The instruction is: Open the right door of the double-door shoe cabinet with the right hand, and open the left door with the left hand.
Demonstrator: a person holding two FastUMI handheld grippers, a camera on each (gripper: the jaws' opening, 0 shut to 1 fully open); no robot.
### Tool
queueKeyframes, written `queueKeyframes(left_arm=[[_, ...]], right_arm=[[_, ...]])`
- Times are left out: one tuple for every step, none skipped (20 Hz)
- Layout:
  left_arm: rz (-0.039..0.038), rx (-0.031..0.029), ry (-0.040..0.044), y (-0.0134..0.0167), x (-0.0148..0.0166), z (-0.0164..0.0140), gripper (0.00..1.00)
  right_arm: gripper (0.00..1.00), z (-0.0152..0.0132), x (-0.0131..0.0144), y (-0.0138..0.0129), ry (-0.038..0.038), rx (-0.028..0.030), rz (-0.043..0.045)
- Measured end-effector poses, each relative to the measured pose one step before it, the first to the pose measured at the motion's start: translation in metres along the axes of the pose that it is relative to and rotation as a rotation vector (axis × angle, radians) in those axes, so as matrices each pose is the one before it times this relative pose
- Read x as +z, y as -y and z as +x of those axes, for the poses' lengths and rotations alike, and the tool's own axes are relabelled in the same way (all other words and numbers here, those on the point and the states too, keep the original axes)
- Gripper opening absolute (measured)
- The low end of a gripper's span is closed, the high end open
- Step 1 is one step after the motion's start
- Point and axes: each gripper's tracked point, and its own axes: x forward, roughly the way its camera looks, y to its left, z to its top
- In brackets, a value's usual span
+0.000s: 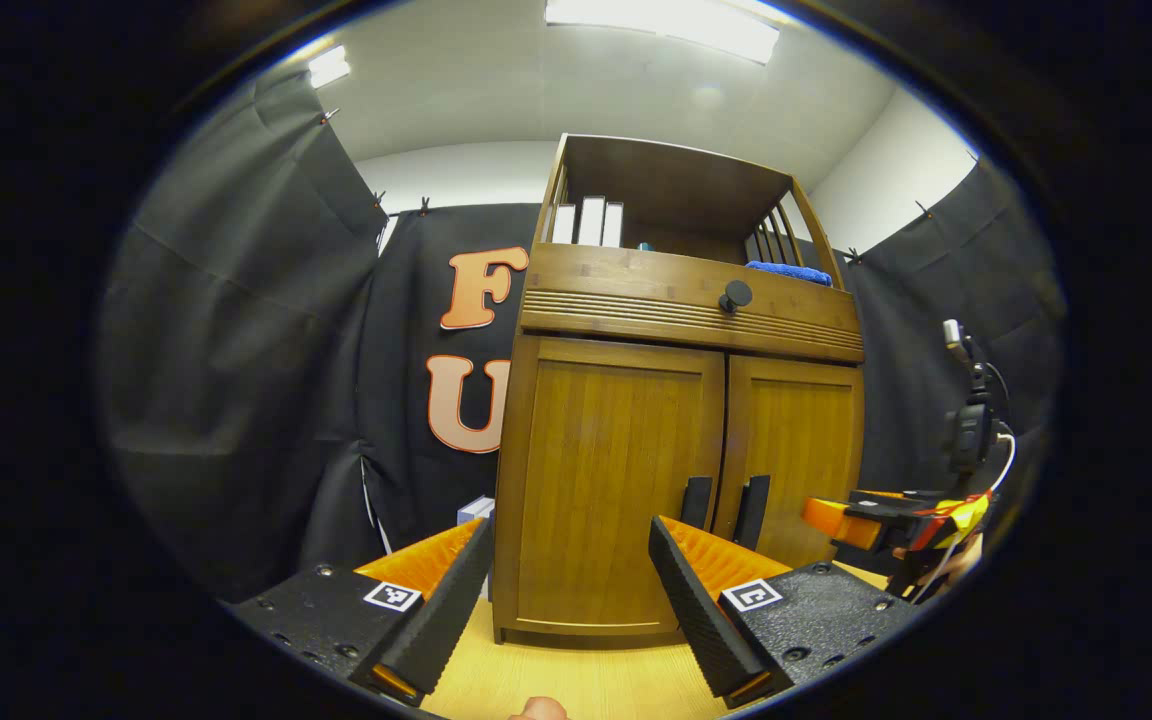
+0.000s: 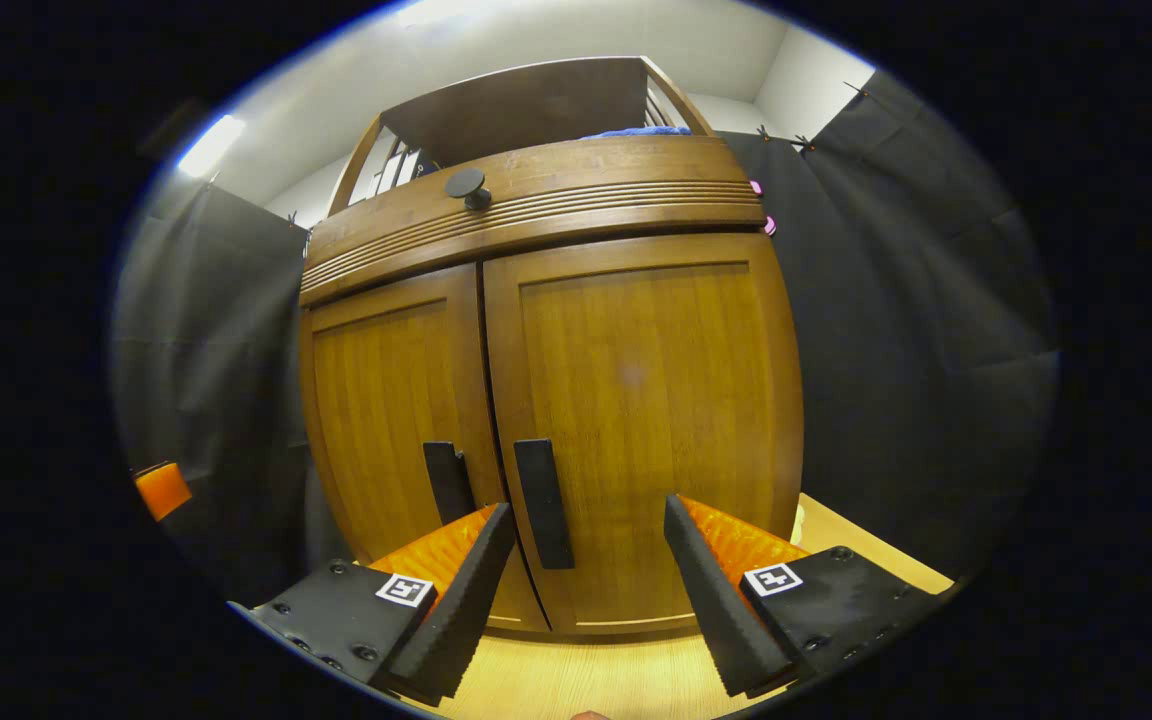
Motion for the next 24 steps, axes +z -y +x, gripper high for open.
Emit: queueKeyframes(left_arm=[[0.00196, 0.00275, -0.00481, -0.00258, -0.00138, -0.00099, 0.94], [-0.00096, 0.00327, -0.00515, -0.00302, -0.00159, -0.00074, 0.94], [-0.00167, 0.00479, -0.00548, -0.00318, -0.00213, -0.00142, 0.94], [0.0009, 0.00484, -0.00427, -0.00344, -0.00098, -0.00179, 0.94], [0.00552, 0.00637, -0.00314, -0.00323, -0.00034, -0.00015, 0.94], [0.00828, 0.00998, -0.00068, -0.00453, 0.00003, -0.00108, 0.92], [0.00878, 0.01162, 0.00187, -0.00425, 0.00077, -0.00176, 0.92], [0.0076, 0.01077, 0.00534, -0.00415, 0.002, -0.00125, 0.92], [0.00656, 0.00987, 0.00593, -0.0029, 0.00176, -0.00206, 0.93], [0.00419, 0.00691, 0.00489, -0.00215, 0.00154, -0.00086, 0.94], [0.00178, 0.00388, 0.00344, -0.00143, 0.0012, -0.00144, 0.94], [-0.00049, 0.00017, 0.00033, 0.00019, -0.00003, -0.00107, 0.94], [-0.00199, 0.00081, -0.00152, -0.00046, -0.00059, -0.00079, 0.94], [-0.00173, 0.00018, -0.00339, -0.00019, -0.00073, -0.00044, 0.92], [-0.00144, -0.00161, -0.0031, 0.00106, -0.00043, -0.00067, 0.92], [-0.0013, -0.00173, -0.00286, 0.00112, -0.0003, -0.00093, 0.92], [-0.00199, -0.00209, -0.00292, 0.00154, -0.00067, 0.00005, 0.94], [-0.00158, -0.00279, -0.00192, 0.00131, 0.00021, 0.00033, 0.94], [-0.00124, 0.00099, -0.00024, 0.00136, 0.00026, 0.00119, 0.94], [-0.0009, 0.00531, 0.00052, 0.00009, 0.00099, 0.00112, 0.94], [-0.00225, 0.00305, 0.00124, 0.00057, 0.00064, 0.00102, 0.94], [-0.00549, 0.00094, -0.00118, 0.00175, -0.00066, 0.00084, 0.94], [-0.00737, -0.00315, -0.00394, 0.00287, -0.00209, 0.00096, 0.94], [-0.00751, -0.0052, -0.00583, 0.00275, -0.00199, 0.00147, 0.92]], right_arm=[[1.0, 0.01222, -0.00193, -0.00337, -0.00233, -0.01017, -0.0089], [0.97, 0.01061, -0.00407, -0.00245, -0.0072, -0.0061, -0.00468], [0.97, 0.00939, -0.00396, -0.00428, -0.01162, -0.00102, 0.00121], [0.98, 0.0093, -0.00492, -0.00488, -0.01258, 0.00351, 0.00043], [0.89, 0.00924, -0.00429, -0.00221, -0.00759, -0.00075, -0.00227], [0.89, 0.00837, -0.00213, -0.00062, -0.00675, -0.00614, -0.00105], [0.89, 0.00598, -0.0024, -0.00254, -0.00475, 0.00049, 0.0014], [0.89, 0.00517, -0.00399, -0.00032, -0.00614, -0.00423, -0.00205], [0.89, 0.00401, -0.00449, -0.00139, -0.00861, -0.00021, -0.00358], [0.89, 0.0046, -0.00211, -0.00365, -0.00946, -0.00098, -0.00166], [0.94, 0.00485, -0.00274, -0.00228, -0.00741, -0.0027, -0.00094], [0.99, 0.00305, -0.00172, -0.00257, -0.00537, 0.00096, 0.00163], [0.87, 0.00407, -0.0016, -0.00028, -0.00218, -0.00646, -0.00109], [0.75, 0.00339, -0.00025, 0.00078, -0.00326, 0.00264, -0.00278], [0.74, 0.0024, -0.00022, 0.00074, -0.00183, -0.00151, -0.00595], [0.69, 0.00274, 0.00134, 0.0008, 0.00148, 0.0018, -0.0011], [0.63, 0.00129, -0.00112, 0.00203, -0.00351, -0.00839, 0.00618], [0.58, -0.00181, -0.00255, -0.00364, -0.01758, 0.02244, 0.01372], [0.53, -0.00026, -0.00016, 0.00089, -0.00234, 0.01456, -0.00213], [0.41, 0.0005, -0.0017, 0.00071, -0.01312, 0.01334, 0.0045], [0.41, -0.00018, 0.0001, -0.0004, 0.00129, 0.01297, 0.00493], [0.41, -0.00818, -0.00026, 0.0009, -0.00456, 0.00948, -0.00104], [0.41, -0.00555, -0.00103, 0.00032, 0.00608, 0.00456, -0.00924], [0.41, -0.00996, -0.00051, 0.00115, 0.00459, 0.00443, -0.01815]])
